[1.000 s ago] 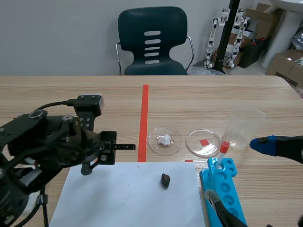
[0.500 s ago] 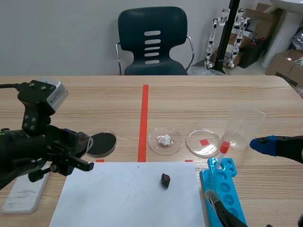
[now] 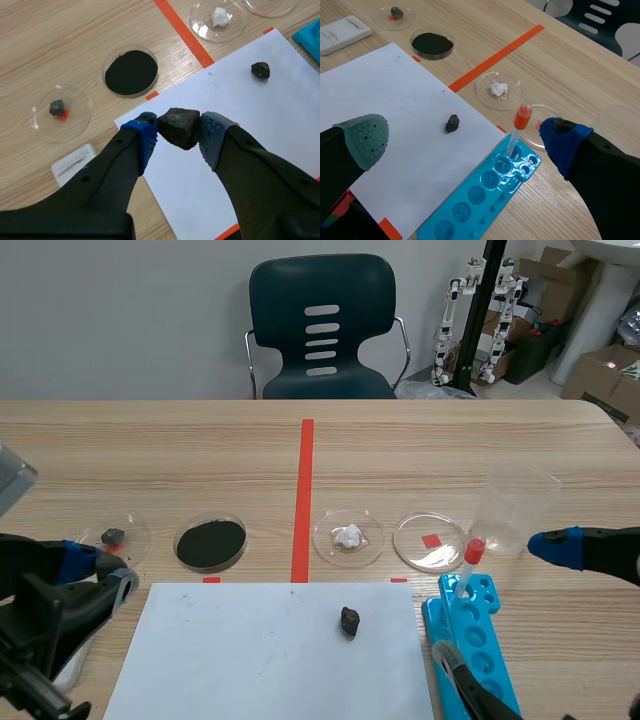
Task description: Pick up the middle mineral with the left hand
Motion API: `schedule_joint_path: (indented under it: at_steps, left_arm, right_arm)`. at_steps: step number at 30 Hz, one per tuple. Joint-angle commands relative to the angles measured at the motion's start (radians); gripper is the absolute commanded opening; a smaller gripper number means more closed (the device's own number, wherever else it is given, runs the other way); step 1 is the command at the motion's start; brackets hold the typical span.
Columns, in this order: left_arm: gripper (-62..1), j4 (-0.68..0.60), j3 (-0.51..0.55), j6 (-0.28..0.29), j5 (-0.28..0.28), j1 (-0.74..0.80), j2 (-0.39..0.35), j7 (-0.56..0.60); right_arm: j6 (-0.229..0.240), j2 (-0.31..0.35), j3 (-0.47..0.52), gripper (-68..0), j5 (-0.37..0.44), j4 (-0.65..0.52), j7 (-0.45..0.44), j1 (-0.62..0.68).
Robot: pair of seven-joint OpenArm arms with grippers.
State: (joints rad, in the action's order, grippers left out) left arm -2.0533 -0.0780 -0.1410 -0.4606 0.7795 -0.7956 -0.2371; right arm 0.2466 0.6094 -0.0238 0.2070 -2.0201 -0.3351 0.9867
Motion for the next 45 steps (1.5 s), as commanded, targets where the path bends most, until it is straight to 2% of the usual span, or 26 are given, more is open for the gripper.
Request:
schedule_joint_path:
  at_steps: [1, 10, 45]
  left_arm:
    - [-49.6, -0.021, 0.027, 0.002, 0.002, 0.03, 0.011, 0.029]
    - [-49.6, -0.057, 0.154, 0.033, 0.005, 0.198, 0.011, 0.115]
    - [-49.6, -0.056, 0.155, 0.033, 0.001, 0.198, 0.011, 0.109]
  right_arm:
    - [-0.003, 0.0, 0.006, -3.7, 0.007, -0.005, -0.011, -0.006]
    - [-0.003, 0.0, 0.006, -3.7, 0.007, -0.005, -0.011, -0.006]
    - [-0.003, 0.0, 0.006, -3.7, 0.007, -0.005, -0.012, -0.006]
